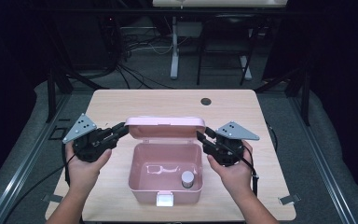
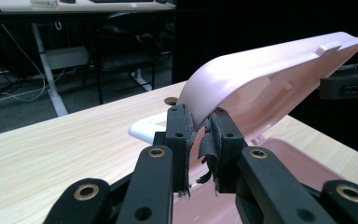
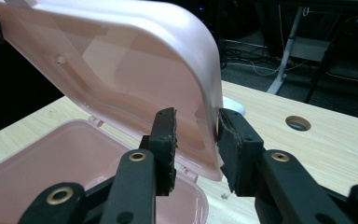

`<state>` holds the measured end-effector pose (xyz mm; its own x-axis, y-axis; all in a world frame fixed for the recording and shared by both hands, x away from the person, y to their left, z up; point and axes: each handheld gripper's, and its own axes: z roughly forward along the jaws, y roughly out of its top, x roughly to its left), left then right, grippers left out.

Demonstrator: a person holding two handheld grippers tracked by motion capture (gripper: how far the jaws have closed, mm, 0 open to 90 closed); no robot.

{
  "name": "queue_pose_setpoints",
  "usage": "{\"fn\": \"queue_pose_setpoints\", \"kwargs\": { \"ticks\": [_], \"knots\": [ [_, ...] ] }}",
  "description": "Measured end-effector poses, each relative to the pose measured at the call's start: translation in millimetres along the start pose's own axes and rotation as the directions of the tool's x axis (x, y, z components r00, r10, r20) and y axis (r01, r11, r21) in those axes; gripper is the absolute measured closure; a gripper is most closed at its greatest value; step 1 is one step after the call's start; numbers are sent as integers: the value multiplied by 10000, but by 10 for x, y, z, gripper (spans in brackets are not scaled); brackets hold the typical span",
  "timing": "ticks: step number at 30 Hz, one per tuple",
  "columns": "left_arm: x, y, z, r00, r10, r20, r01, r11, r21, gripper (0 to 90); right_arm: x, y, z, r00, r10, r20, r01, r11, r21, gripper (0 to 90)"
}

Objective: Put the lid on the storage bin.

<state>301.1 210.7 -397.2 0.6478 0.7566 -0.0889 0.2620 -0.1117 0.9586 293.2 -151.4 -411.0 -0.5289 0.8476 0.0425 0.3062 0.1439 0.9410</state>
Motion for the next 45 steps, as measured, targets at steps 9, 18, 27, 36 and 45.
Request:
{"fn": "queue_pose_setpoints", "kwargs": {
  "ticks": [9,18,27,36,45],
  "knots": [
    [-19,-26,-25,9999,-55,87,56,10000,-35,793,-13,-76,-17,9997,193,-177,-194,9998,-28,651],
    [-27,-46,-52,9998,-96,167,97,9999,-53,793,-33,-117,-62,9995,286,-149,-287,9996,-50,635],
    [-40,-63,-82,9998,-5,193,5,10000,20,794,-56,-181,-153,9995,293,-101,-293,9996,6,631],
    [-55,-78,-105,9998,60,209,-62,10000,59,794,-112,-257,-239,9984,573,14,-573,9982,-171,621],
    [-77,-96,-130,9997,111,202,-113,9999,92,794,-232,-353,-297,9948,961,332,-955,9952,-208,614]
  ]
}}
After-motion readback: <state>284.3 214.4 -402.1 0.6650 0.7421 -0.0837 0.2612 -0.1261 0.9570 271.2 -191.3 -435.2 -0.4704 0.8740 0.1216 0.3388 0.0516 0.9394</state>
